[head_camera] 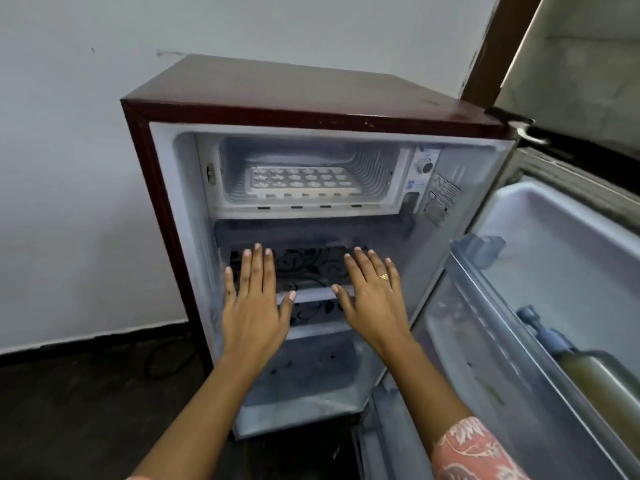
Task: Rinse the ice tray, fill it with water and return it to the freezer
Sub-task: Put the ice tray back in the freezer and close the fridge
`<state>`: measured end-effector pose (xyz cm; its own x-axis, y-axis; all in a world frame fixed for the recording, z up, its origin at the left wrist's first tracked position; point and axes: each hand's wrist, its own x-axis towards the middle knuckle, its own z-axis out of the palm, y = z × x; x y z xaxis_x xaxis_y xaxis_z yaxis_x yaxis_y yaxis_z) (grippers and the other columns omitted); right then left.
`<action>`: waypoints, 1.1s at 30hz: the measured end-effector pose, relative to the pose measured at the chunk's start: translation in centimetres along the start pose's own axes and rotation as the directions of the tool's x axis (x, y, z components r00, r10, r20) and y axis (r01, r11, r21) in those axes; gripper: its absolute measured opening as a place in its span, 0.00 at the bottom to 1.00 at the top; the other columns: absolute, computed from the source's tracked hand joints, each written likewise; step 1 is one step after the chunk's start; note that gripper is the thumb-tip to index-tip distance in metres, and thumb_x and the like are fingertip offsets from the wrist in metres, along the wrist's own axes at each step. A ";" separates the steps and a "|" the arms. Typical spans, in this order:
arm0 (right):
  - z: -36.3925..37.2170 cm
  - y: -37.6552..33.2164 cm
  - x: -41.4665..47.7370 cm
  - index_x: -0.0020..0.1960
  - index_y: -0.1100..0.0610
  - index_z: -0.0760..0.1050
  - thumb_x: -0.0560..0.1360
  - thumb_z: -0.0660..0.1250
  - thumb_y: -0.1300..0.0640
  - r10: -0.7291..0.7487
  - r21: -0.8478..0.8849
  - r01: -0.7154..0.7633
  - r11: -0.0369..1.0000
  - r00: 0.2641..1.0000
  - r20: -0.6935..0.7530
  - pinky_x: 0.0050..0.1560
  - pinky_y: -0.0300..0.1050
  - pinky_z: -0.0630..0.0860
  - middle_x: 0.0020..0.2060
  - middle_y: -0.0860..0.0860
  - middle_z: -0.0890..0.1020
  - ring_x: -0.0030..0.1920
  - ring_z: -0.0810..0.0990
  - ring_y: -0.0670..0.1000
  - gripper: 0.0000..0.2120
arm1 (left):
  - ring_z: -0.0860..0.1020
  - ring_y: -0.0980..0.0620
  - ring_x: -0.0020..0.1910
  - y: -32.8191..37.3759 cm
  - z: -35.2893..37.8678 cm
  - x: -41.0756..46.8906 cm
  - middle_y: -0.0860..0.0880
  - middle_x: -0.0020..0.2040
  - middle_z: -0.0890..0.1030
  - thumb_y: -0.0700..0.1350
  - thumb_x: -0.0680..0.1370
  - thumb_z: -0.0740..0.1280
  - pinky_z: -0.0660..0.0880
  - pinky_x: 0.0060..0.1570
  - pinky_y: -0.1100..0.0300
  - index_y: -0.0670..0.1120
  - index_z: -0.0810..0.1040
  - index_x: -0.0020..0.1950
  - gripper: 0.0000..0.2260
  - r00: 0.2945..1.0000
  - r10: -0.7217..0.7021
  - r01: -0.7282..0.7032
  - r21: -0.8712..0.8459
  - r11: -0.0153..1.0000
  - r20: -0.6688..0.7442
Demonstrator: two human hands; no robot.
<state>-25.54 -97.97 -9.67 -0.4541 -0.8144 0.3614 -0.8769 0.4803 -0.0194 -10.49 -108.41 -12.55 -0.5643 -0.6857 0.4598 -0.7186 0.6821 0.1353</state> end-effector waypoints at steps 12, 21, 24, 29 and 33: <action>-5.0 0.5 -13.6 0.62 0.59 0.75 0.74 0.52 0.44 0.110 0.023 -0.111 0.994 0.994 0.019 0.66 0.51 0.55 0.60 0.56 0.78 0.62 0.76 0.57 0.26 | 0.54 0.47 0.73 5.5 -5.0 -11.6 0.41 0.74 0.61 0.59 0.79 0.44 0.41 0.71 0.50 0.38 0.58 0.74 0.32 0.997 0.023 -0.023 0.001 1.000 0.074; -7.8 1.5 -22.9 0.63 0.56 0.74 0.75 0.52 0.45 0.210 -0.024 -0.209 0.978 0.978 0.012 0.66 0.51 0.55 0.62 0.54 0.78 0.63 0.75 0.55 0.25 | 0.52 0.48 0.74 9.5 -6.9 -18.4 0.42 0.75 0.59 0.57 0.78 0.49 0.42 0.71 0.49 0.38 0.56 0.75 0.31 0.992 0.078 -0.069 -0.085 0.994 0.102; -8.9 1.7 -26.4 0.63 0.56 0.74 0.75 0.52 0.46 0.248 -0.044 -0.248 0.968 0.969 0.013 0.66 0.51 0.56 0.61 0.54 0.79 0.62 0.76 0.55 0.24 | 0.53 0.48 0.74 10.3 -8.0 -20.9 0.41 0.75 0.60 0.57 0.78 0.51 0.42 0.71 0.49 0.38 0.56 0.75 0.31 0.986 0.112 -0.099 -0.103 0.990 0.126; -11.0 1.5 -32.2 0.63 0.56 0.74 0.74 0.53 0.47 0.274 -0.077 -0.274 0.959 0.962 -0.017 0.66 0.51 0.55 0.59 0.53 0.80 0.61 0.77 0.54 0.24 | 0.55 0.46 0.74 11.6 -10.6 -25.6 0.41 0.74 0.63 0.56 0.76 0.52 0.42 0.71 0.50 0.37 0.60 0.73 0.31 0.983 0.137 -0.123 -0.115 0.986 0.126; -12.5 1.4 -36.4 0.62 0.57 0.75 0.74 0.53 0.47 0.282 -0.078 -0.284 0.956 0.959 -0.038 0.65 0.50 0.56 0.59 0.54 0.80 0.60 0.78 0.54 0.23 | 0.58 0.44 0.73 13.2 -12.1 -28.9 0.41 0.73 0.63 0.56 0.77 0.51 0.40 0.70 0.50 0.38 0.60 0.73 0.30 0.975 0.163 -0.140 -0.150 0.979 0.152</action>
<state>-8.24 -63.61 -11.20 -0.6765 -0.6330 0.3764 -0.6966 0.7158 -0.0483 1.25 -76.52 -13.40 -0.7292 -0.5958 0.3367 -0.5632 0.8019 0.1993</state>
